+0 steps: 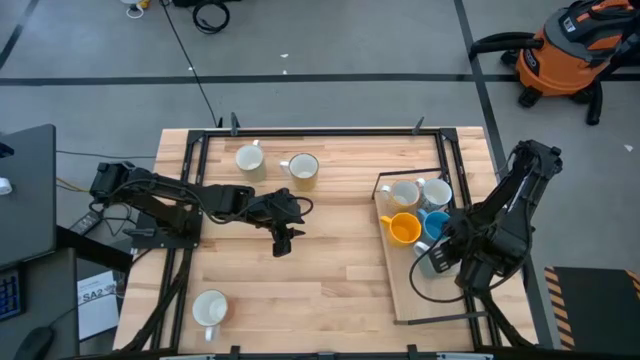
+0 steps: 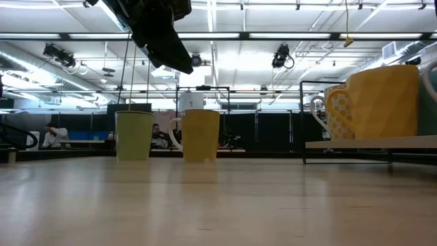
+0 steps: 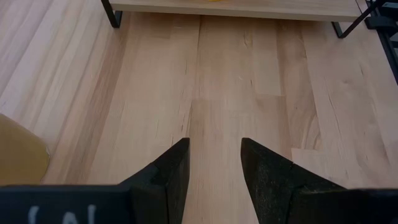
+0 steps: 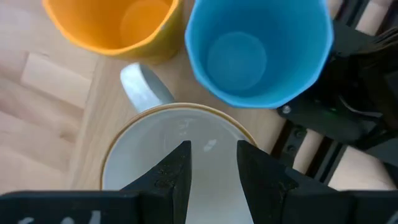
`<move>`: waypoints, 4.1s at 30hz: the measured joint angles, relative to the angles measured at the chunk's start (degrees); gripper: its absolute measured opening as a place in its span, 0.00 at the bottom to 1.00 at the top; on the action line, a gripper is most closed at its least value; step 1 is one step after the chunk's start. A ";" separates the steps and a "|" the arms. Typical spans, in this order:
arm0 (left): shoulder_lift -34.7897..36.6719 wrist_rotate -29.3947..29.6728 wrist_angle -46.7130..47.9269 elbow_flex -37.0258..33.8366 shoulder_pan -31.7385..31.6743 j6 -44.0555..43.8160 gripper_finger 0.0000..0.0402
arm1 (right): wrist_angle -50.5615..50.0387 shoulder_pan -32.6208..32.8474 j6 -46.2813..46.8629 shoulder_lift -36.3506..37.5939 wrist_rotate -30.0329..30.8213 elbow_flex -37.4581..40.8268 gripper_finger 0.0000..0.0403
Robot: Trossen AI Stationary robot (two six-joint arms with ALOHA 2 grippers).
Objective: Place coffee mugs
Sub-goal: Put the blue white mug on the shelf, then put the yellow white mug on the shelf
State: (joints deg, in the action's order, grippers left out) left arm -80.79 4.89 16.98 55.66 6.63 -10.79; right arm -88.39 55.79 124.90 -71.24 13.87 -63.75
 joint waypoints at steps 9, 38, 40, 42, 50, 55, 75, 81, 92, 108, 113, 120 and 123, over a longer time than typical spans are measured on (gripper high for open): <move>0.00 0.00 0.01 0.00 0.01 0.00 0.38 | -1.69 0.00 1.45 0.02 0.04 0.00 0.33; 0.00 -0.02 -9.29 1.26 -5.04 -1.04 0.38 | 9.39 -1.46 -19.66 17.17 25.69 -0.02 0.33; 0.00 -0.04 -8.48 2.96 -7.40 -2.26 0.38 | 9.90 -2.48 -22.94 17.82 28.64 -0.02 0.33; 0.00 -0.02 -7.51 4.74 -10.14 -3.32 0.38 | 10.64 -3.72 -26.53 18.22 30.56 -0.02 0.33; 0.00 0.00 0.20 12.51 -22.89 -4.04 0.38 | 16.28 -10.08 -42.34 17.89 31.71 -0.04 0.33; 0.02 0.02 6.24 14.40 -30.53 -5.91 0.38 | 21.45 -13.74 -54.14 16.53 31.54 -0.04 0.33; -7.36 -0.22 17.92 14.21 -34.82 -11.56 0.38 | 33.55 -28.11 -85.90 10.49 25.56 -0.04 0.33; -11.88 -0.22 16.68 14.21 -32.88 -11.58 0.38 | 34.36 -31.01 -88.92 8.55 22.23 -0.04 0.33; -14.93 0.33 15.31 14.16 -32.17 -12.23 0.38 | 35.22 -33.53 -89.15 6.00 17.62 -0.04 0.33; -14.93 0.44 13.52 14.16 -32.06 -12.06 0.38 | 36.51 -33.55 -90.62 5.70 17.40 0.00 0.33; -15.50 1.88 10.22 14.21 -32.06 -11.93 0.38 | 36.53 -33.55 -90.62 5.70 17.40 0.00 0.33; -18.44 2.13 9.28 14.29 -32.06 -11.47 0.38 | 36.80 -33.55 -90.62 5.73 16.84 0.00 0.33; -19.25 2.34 9.05 14.36 -32.06 -11.06 0.37 | 36.95 -33.55 -90.61 5.73 16.53 0.00 0.33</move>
State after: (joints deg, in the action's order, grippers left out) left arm -100.05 7.23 26.03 70.02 -25.43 -21.84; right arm -51.44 22.24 34.28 -65.52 30.39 -63.75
